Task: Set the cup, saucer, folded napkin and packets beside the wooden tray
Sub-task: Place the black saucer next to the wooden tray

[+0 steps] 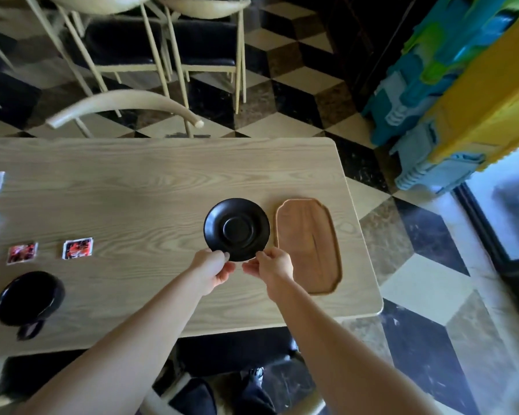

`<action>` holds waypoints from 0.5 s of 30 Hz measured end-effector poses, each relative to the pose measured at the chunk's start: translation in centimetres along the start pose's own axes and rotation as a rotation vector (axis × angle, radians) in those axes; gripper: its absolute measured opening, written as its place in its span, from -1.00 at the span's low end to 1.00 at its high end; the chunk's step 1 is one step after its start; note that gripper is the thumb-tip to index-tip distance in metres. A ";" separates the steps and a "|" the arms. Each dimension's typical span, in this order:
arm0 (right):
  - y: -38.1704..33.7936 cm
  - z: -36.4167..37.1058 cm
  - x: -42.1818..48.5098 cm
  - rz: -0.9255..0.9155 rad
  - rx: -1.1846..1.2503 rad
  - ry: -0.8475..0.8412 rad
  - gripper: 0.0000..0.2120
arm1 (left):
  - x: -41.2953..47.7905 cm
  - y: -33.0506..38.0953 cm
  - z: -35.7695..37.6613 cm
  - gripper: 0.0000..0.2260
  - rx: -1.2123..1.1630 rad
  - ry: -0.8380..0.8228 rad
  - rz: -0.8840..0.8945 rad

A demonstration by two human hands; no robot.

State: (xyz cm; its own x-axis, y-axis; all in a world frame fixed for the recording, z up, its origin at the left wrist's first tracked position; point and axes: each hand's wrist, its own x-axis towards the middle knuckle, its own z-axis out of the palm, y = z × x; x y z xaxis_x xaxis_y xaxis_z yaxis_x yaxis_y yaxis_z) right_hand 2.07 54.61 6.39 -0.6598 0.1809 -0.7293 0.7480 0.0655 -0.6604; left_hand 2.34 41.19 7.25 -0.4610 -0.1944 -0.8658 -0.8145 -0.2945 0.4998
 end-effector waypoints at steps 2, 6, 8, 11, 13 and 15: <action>0.4 -0.3 0.1 0.014 0.011 0.006 -0.86 | 0.3 -0.5 0.3 -0.85 0.022 0.000 -0.003; 1.0 -0.6 0.2 0.025 0.009 0.011 -0.83 | 0.8 -1.1 0.7 -0.86 0.056 -0.004 0.010; 1.4 -0.7 0.3 0.030 0.010 0.014 -0.83 | 1.1 -1.4 0.8 -0.87 0.064 -0.007 0.006; 1.9 -1.0 0.6 0.044 -0.002 0.019 -0.84 | 1.7 -2.1 1.0 -0.87 0.059 -0.011 -0.014; 2.3 -1.1 0.9 0.055 -0.006 0.021 -0.84 | 2.3 -2.6 1.1 -0.88 0.052 -0.001 -0.026; 2.8 -1.2 1.4 0.072 -0.004 0.021 -0.85 | 3.0 -3.3 1.3 -0.89 0.053 0.006 -0.039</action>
State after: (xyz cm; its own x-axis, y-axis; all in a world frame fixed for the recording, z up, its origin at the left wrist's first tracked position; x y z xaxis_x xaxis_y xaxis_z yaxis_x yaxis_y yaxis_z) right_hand 3.38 56.23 3.73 -0.6024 0.2061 -0.7711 0.7940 0.0552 -0.6055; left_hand 3.16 42.76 2.98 -0.4264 -0.1889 -0.8846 -0.8497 -0.2516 0.4634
